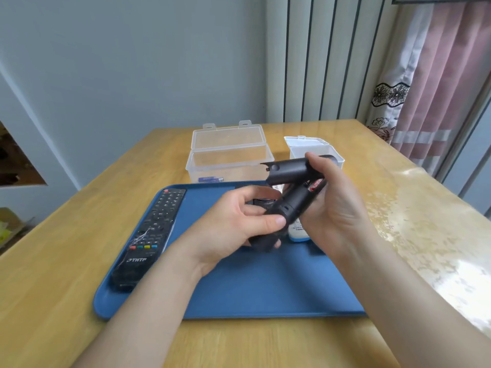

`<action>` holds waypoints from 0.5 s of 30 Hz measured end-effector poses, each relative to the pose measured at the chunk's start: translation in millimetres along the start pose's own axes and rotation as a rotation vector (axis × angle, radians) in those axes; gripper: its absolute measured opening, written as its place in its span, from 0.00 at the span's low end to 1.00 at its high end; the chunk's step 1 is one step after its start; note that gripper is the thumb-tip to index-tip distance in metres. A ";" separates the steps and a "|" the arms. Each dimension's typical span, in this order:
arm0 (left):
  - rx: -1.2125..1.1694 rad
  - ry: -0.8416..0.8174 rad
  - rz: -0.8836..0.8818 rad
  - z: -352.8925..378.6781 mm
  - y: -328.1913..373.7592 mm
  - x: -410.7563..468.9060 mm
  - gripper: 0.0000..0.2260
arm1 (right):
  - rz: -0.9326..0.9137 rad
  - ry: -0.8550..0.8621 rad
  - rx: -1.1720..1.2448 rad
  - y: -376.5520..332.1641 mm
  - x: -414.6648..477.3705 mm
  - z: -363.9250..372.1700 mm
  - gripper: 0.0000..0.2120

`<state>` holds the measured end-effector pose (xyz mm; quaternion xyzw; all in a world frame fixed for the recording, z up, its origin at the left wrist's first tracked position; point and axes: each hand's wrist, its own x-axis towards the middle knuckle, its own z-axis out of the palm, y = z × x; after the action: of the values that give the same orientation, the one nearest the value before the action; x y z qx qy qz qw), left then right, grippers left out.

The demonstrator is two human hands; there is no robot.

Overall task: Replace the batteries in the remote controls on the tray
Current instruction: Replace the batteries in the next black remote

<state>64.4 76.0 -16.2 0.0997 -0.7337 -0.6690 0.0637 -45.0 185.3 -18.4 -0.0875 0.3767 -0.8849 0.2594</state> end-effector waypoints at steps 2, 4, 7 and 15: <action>0.021 0.096 0.045 -6.4 1.5 0.8 0.12 | -0.036 0.066 -0.031 -8.2 3.6 -4.3 0.04; 0.051 0.171 0.060 -13.3 1.6 1.6 0.11 | -0.036 0.054 -0.065 -17.5 4.9 -8.3 0.04; 0.029 0.190 0.064 -17.7 1.0 1.5 0.11 | -0.013 -0.006 -0.151 -20.3 3.9 -11.3 0.04; 0.013 0.183 0.113 -13.0 0.6 2.1 0.11 | -0.010 -0.006 -0.096 -19.4 2.9 -9.7 0.05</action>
<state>65.2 62.9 -14.5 0.1190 -0.7335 -0.6479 0.1675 -58.6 201.1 -11.5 -0.1043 0.4176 -0.8668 0.2518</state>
